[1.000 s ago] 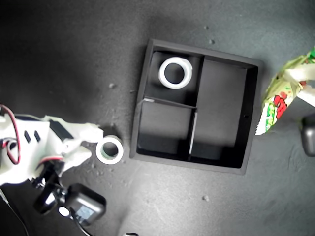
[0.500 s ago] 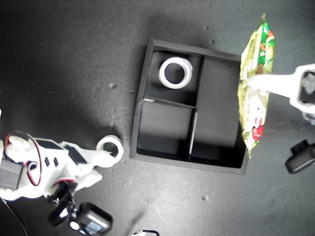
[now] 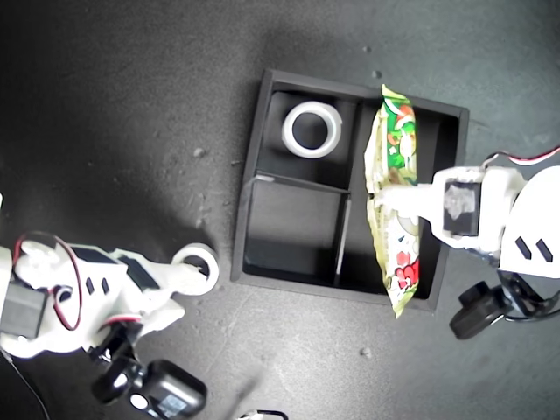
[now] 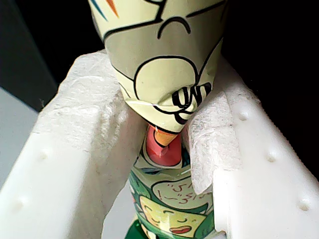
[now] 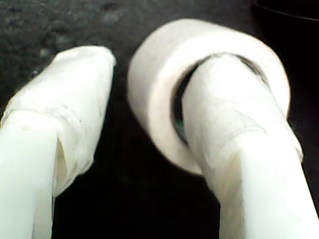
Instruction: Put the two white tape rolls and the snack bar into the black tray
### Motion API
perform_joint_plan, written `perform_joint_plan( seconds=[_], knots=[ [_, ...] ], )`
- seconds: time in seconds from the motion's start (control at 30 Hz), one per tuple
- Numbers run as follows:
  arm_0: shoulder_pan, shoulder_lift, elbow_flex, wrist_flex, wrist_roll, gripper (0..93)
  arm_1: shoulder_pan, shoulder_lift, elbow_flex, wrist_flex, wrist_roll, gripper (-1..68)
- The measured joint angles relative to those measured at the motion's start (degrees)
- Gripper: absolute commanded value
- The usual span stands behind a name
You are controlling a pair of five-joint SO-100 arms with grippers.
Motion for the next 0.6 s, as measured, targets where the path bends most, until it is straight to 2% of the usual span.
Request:
perform_joint_plan(
  seconds=[0.33,0.5,0.6],
  knots=[
    [-1.5,-10.4,-2.4,-0.1,0.0,11.4,-0.1,0.0,-0.3,-0.7,0.0,-0.6],
    [-2.4,-15.8,-6.9,0.7,-1.1,1.4,3.2,0.0,2.6,-1.8,0.0,-0.6],
    [-2.4,-16.1,-10.9,5.4,-1.0,0.2,5.4,0.0,3.8,-1.8,0.0,-0.4]
  ],
)
